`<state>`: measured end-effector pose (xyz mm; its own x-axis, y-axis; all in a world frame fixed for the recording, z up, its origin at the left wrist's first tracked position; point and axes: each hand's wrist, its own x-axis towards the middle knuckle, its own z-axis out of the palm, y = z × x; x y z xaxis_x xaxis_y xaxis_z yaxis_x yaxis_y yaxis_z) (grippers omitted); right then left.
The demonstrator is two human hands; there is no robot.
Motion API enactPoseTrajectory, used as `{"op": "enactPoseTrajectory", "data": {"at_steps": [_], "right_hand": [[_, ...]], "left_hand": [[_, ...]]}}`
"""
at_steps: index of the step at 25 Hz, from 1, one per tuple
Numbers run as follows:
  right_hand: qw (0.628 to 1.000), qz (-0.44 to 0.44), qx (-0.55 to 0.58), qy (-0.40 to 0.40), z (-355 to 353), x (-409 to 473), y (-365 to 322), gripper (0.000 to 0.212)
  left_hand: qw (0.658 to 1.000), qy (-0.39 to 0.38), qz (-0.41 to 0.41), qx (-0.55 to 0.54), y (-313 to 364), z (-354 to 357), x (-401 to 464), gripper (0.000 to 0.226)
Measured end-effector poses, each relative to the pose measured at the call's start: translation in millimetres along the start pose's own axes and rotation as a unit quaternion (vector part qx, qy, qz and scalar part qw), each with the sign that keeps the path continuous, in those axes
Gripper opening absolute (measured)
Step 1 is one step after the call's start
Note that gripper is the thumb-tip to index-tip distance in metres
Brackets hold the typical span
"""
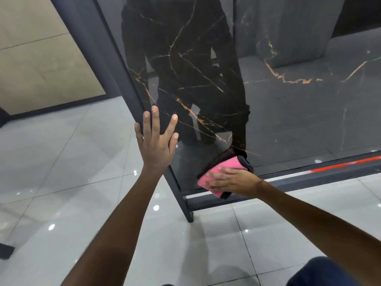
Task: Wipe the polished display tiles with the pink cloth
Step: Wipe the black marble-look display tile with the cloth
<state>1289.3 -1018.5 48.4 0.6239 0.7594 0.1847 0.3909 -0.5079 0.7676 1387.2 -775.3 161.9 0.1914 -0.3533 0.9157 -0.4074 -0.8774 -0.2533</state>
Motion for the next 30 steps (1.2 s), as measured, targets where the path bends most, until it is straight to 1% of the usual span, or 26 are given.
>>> {"op": "enactPoseTrajectory", "data": {"at_steps": [1,2,3,4,5,6,7,8,9,10,12,14,15,16,17,18,19,20,21,23,25,26,27,28,29,30], "right_hand": [[1.0,-0.012,-0.006,0.011,0,-1,1,0.099],[0.998,0.042,0.003,0.052,-4,6,3,0.087],[0.984,0.144,0.029,0.099,-7,17,5,0.078],[0.956,0.254,0.061,0.13,-12,29,7,0.075],[0.942,0.302,0.073,0.128,-14,41,2,0.078],[0.96,0.255,0.043,0.109,-9,47,-10,0.084],[0.987,0.147,0.013,0.069,0,47,-27,0.09],[1.0,0.01,0.002,0.016,11,41,-43,0.094],[0.996,-0.08,0.004,-0.034,13,33,-51,0.097],[0.994,-0.091,-0.002,-0.059,10,31,-50,0.096],[1.0,-0.005,0.028,0.001,-2,49,-41,0.084],[0.992,0.078,0.064,0.074,-14,76,-31,0.074],[0.99,0.082,0.07,0.087,-19,86,-30,0.074],[0.994,0.053,0.056,0.077,-20,91,-36,0.078],[0.998,-0.01,0.046,0.044,-18,89,-45,0.083],[0.995,-0.087,0.042,-0.024,-13,79,-52,0.088],[0.988,-0.132,0.03,-0.074,-9,66,-51,0.09],[0.989,-0.131,0.009,-0.065,-5,51,-43,0.092],[0.996,-0.087,0.004,-0.023,-2,36,-29,0.092],[0.995,0.074,0.027,0.063,-2,13,0,0.084],[0.955,0.264,0.057,0.126,-8,12,12,0.078],[0.936,0.318,0.066,0.139,-13,23,5,0.082],[0.939,0.315,0.063,0.118,-13,37,-12,0.09],[0.965,0.246,0.058,0.076,-9,50,-35,0.098],[0.989,0.124,0.061,0.044,-2,58,-61,0.102],[0.998,0.007,0.063,0.009,4,58,-76,0.102]], "left_hand": [[1.0,0.007,0.002,-0.001,-1,1,-1,0.04],[1.0,0.01,0.0,-0.011,-2,4,-3,0.04],[1.0,0.015,-0.004,-0.02,-2,5,-4,0.04],[1.0,0.021,-0.004,-0.02,-3,6,-5,0.04],[1.0,0.026,-0.003,-0.016,-3,7,-6,0.039],[1.0,0.028,-0.003,-0.013,-3,8,-6,0.039],[1.0,0.028,-0.001,-0.011,-3,7,-5,0.039],[1.0,0.029,0.003,-0.006,-2,6,-5,0.039],[0.999,0.032,0.006,0.002,-2,4,-5,0.039],[0.999,0.031,0.007,0.009,-2,4,-4,0.039],[0.999,0.028,0.011,0.02,-2,3,-4,0.04],[0.999,0.021,0.011,0.031,-1,3,-5,0.044],[0.999,0.01,0.006,0.039,-1,3,-4,0.046],[0.999,-0.005,0.004,0.053,0,1,-4,0.048],[0.997,-0.019,0.008,0.068,1,-1,-5,0.05],[0.996,-0.036,0.01,0.077,2,-4,-5,0.052],[0.996,-0.051,0.013,0.073,3,-7,-4,0.054],[0.996,-0.06,0.018,0.059,4,-10,-3,0.056],[0.997,-0.062,0.025,0.046,5,-10,-3,0.058],[0.998,-0.048,0.024,0.034,7,-7,-4,0.056],[0.999,-0.025,0.005,0.028,9,0,-5,0.054],[1.0,-0.016,-0.002,0.023,11,3,-6,0.054],[1.0,-0.01,-0.005,0.017,12,4,-7,0.054],[1.0,-0.006,-0.002,0.009,12,5,-8,0.054],[1.0,-0.002,0.004,0.001,11,6,-10,0.054],[1.0,0.003,0.009,-0.003,10,6,-11,0.053]]}}
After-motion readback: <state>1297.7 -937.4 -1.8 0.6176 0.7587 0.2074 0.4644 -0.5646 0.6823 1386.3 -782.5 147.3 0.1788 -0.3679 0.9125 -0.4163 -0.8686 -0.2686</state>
